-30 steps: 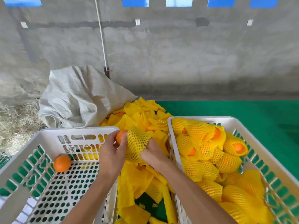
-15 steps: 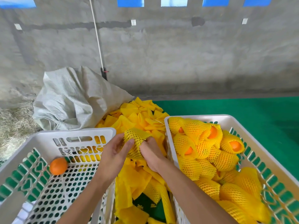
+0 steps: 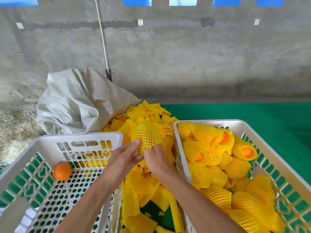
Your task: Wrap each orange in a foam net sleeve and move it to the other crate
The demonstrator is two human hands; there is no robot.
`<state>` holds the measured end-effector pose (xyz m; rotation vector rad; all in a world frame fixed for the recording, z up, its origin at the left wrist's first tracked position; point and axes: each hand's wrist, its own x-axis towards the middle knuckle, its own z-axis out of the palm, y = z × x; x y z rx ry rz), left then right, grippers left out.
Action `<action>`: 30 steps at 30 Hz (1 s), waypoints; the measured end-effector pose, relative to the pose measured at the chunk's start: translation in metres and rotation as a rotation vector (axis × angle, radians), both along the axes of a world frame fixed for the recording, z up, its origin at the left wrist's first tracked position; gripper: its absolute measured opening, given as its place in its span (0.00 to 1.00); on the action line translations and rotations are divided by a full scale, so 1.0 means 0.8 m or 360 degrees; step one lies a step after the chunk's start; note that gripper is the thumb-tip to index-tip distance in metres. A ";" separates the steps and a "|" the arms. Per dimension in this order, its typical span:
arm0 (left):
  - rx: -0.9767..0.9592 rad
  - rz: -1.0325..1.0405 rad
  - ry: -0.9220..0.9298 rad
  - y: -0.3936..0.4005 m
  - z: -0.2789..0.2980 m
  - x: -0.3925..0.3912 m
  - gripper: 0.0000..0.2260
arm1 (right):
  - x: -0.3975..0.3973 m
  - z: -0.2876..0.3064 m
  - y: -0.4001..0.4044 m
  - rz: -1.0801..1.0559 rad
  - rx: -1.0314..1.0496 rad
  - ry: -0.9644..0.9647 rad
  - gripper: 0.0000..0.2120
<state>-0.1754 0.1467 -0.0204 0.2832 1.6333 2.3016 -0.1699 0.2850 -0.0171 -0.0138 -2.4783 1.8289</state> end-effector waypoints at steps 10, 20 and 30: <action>0.0174 0.0343 -0.0037 0.007 0.000 0.000 0.07 | -0.005 0.007 -0.002 0.0094 -0.0130 -0.0016 0.08; 0.0367 0.0534 -0.0062 0.002 -0.004 -0.004 0.15 | 0.003 -0.001 -0.025 0.0004 0.1150 0.0923 0.14; 0.0047 0.0401 -0.0146 0.010 0.002 -0.001 0.18 | -0.006 -0.009 -0.013 -0.0169 0.0935 0.0811 0.25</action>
